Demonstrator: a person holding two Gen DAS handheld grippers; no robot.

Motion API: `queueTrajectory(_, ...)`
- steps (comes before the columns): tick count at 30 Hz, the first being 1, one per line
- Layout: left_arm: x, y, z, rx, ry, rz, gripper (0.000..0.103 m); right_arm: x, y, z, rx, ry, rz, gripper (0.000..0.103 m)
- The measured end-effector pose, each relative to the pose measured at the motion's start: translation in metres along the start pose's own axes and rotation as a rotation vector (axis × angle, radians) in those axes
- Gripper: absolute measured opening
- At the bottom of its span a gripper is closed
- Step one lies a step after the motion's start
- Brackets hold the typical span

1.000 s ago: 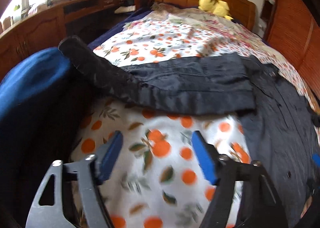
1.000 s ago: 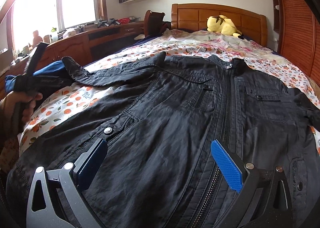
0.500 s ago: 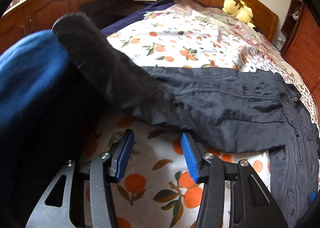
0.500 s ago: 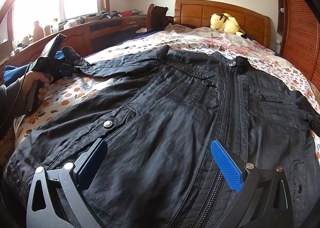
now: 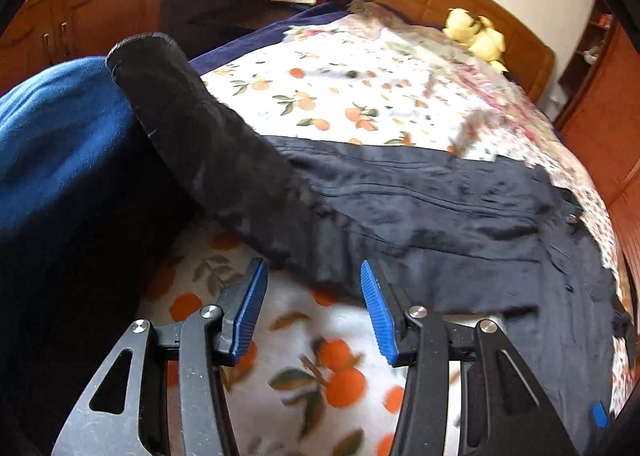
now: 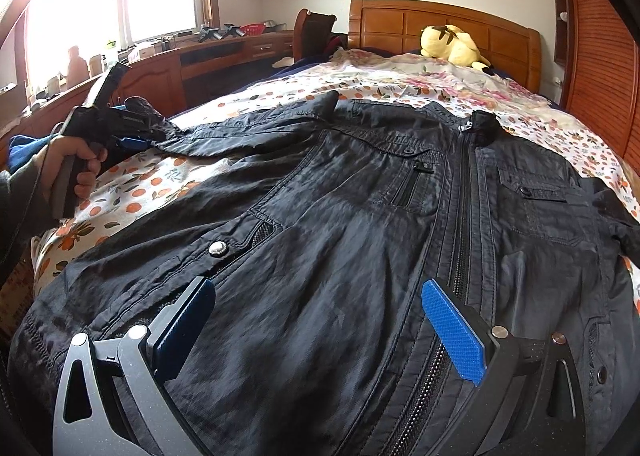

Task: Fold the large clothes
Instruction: 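Move the left gripper to the sleeve cuff nearest it and close on it, then carry the held sleeve across the jacket body with the left gripper and release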

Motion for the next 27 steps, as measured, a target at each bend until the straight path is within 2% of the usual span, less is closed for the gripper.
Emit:
queueTrajectory(2, 0.004, -0.01, -0.006, -0.016, 0.026, -0.014, 0.05, 0.0, -0.001, 0.0, -0.002, 0.001, -0.002, 0.103)
queueTrajectory(3, 0.008, -0.016, -0.009, -0.017, 0.037, -0.012, 0.039, 0.0, -0.001, -0.001, -0.002, 0.002, -0.004, 0.103)
queueTrajectory(4, 0.01, -0.018, -0.009, -0.012, 0.035, -0.008, 0.015, 0.0, -0.001, -0.001, -0.002, 0.003, -0.005, 0.103)
queueTrajectory(5, 0.011, -0.019, -0.009, -0.001, 0.032, -0.006, 0.008, 0.0, -0.001, -0.001, -0.002, 0.003, -0.005, 0.103)
queueTrajectory(7, 0.016, -0.018, 0.0, 0.012, 0.001, 0.005, 0.003, 0.0, -0.002, -0.001, -0.001, 0.003, -0.007, 0.103)
queueTrajectory(10, 0.025, -0.01, 0.031, 0.059, -0.103, 0.025, 0.002, 0.0, -0.002, 0.0, 0.006, 0.002, -0.009, 0.103)
queueTrajectory(13, 0.035, 0.006, 0.064, 0.055, -0.165, 0.053, 0.002, -0.001, -0.002, 0.001, 0.011, -0.005, -0.011, 0.103)
queueTrajectory(18, 0.041, 0.038, 0.135, 0.003, -0.282, 0.1, 0.001, -0.004, 0.003, 0.006, 0.025, -0.021, -0.015, 0.103)
queueTrajectory(21, 0.031, 0.051, 0.188, -0.018, -0.385, 0.099, 0.001, -0.008, 0.016, 0.011, 0.038, -0.035, 0.005, 0.103)
queueTrajectory(27, 0.008, 0.077, 0.264, -0.092, -0.504, 0.102, 0.001, -0.016, 0.036, 0.028, 0.02, -0.054, 0.028, 0.103)
Point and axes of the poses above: each gripper's, at about its wrist camera, not at the fingertips, and y roughly against the way its jaws point, z to its right, x to its top, the point moved 5 cm from there along -y, roughly the way its jaws point, and after that the axes turned 8 degrees about -x, right-handed, at the moved point
